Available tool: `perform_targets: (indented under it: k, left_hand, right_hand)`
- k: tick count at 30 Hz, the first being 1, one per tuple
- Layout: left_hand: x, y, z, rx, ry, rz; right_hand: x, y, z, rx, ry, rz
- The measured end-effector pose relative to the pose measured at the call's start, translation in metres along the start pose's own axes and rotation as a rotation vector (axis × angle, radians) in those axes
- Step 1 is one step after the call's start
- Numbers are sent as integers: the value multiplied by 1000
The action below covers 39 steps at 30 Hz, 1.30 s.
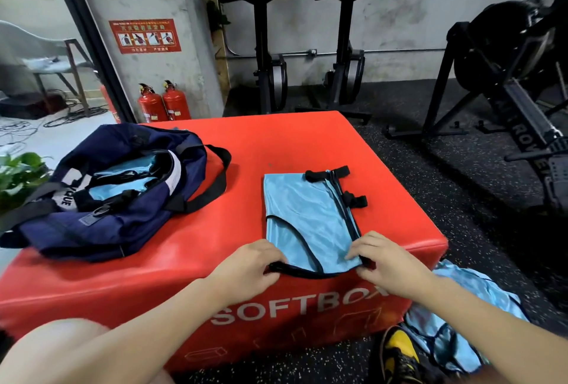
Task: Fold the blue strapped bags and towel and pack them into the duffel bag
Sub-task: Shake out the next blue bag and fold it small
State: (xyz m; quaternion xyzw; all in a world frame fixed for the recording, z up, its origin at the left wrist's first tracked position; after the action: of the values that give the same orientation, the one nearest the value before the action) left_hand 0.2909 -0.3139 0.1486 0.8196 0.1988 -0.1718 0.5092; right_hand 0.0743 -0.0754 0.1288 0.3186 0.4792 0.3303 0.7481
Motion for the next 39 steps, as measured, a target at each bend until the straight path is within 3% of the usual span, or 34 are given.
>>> perform_targets:
  k: [5, 8, 20, 25, 29, 33, 39]
  left_hand:
    - [-14, 19, -16, 130, 62, -308]
    - [-27, 26, -15, 193, 143, -420]
    - [-105, 3, 47, 168, 426, -528]
    - [-130, -18, 75, 34, 523, -461]
    - [-138, -34, 93, -76, 667, -219]
    - [-141, -43, 98, -220, 616, -98]
    - [-138, -43, 99, -234, 539, -72]
  right_hand:
    - [-20, 31, 16, -83, -201, -117]
    - [-36, 44, 19, -232, -330, -97]
    - [-138, 9, -31, -356, -474, -182]
    - [-161, -19, -69, -230, -554, -27]
    - [-169, -25, -82, -132, -559, 159]
    - [-176, -27, -84, 56, -348, 218]
    - [-173, -29, -76, 125, -127, 295]
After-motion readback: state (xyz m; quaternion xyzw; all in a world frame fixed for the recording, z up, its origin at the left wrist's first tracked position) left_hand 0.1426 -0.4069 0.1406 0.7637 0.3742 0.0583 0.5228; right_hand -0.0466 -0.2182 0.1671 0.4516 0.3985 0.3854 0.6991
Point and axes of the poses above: each hand's wrist, its own x-axis away from the middle knuckle, its own y-axis out of the back of the hand, z = x × y, the point moved 1 cm from there along -x, towards the middle knuckle, and after that the axes turned 15 degrees about -z, right-handed, at the moved point
